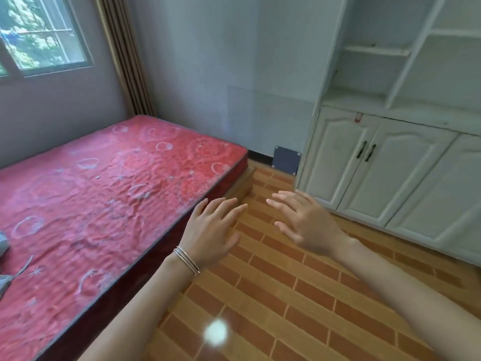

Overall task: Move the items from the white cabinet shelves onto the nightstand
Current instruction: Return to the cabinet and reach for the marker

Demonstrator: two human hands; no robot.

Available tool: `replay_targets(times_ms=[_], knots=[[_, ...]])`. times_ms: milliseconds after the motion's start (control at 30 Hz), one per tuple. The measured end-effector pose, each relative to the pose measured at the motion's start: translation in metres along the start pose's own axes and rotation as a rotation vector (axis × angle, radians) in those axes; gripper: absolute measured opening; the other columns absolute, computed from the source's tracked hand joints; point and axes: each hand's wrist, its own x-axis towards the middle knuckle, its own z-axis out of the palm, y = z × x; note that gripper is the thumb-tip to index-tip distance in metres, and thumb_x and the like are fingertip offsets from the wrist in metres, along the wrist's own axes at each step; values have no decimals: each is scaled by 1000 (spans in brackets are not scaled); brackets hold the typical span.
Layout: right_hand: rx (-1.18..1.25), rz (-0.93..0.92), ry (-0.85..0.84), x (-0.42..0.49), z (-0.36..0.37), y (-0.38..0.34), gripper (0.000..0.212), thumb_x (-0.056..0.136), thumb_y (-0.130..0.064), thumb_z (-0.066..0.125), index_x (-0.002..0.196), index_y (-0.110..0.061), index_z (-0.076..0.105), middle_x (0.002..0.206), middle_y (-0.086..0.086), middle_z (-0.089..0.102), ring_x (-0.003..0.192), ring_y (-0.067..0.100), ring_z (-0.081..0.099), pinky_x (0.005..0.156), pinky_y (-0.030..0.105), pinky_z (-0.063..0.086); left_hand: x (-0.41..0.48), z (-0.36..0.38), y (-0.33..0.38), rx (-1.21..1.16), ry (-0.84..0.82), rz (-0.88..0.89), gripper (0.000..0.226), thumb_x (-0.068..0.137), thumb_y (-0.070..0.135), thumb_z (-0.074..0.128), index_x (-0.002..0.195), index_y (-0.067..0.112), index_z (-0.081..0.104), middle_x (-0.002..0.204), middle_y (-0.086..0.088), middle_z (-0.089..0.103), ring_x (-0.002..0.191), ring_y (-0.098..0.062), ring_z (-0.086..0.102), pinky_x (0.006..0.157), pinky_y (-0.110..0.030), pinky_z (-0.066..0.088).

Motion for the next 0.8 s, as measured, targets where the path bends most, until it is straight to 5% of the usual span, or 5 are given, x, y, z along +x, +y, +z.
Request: replay_targets(times_ms=[433,800], knots=[[-93,136,169,-55,-50,223,47,90,-38,40,130,-16,52,128,6,56,118,23,51,98,38,39,213,31,146,-16,130,193,57,82,49,39,135,29,46,137,1,50,129,-24,41,107,-48,30],[-165,209,214,-37,-20,338,46,89,-35,42,128,-14,54,126,8,57,115,23,52,98,39,38,344,84,173,31,107,288,57,84,50,41,138,32,40,144,1,43,134,-25,36,109,-51,29]])
